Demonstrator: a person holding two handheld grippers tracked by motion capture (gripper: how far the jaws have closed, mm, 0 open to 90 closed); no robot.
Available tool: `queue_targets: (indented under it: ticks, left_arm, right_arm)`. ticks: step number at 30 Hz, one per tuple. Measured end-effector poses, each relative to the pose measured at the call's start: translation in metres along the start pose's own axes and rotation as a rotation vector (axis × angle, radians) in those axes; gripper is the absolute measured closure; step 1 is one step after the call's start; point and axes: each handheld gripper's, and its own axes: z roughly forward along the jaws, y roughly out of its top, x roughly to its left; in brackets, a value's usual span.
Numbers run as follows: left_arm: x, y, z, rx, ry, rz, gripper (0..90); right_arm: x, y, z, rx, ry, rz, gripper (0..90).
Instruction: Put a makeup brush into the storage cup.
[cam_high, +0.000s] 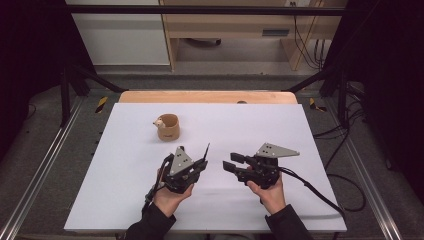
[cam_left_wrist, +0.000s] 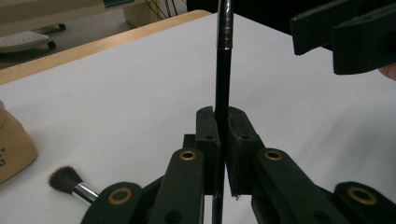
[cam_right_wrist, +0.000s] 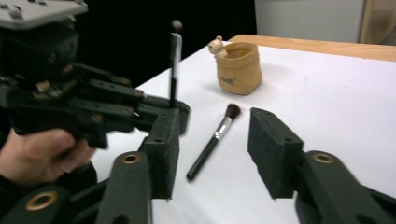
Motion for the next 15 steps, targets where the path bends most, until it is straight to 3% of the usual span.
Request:
queue_targets:
  ticks: [15]
  left_arm:
    - [0.030,0.007,-0.024,-0.055,0.041,-0.057,84.1]
  right_arm:
    - [-0.025,-0.004,-0.025,-0.039,-0.135,0.023,29.2]
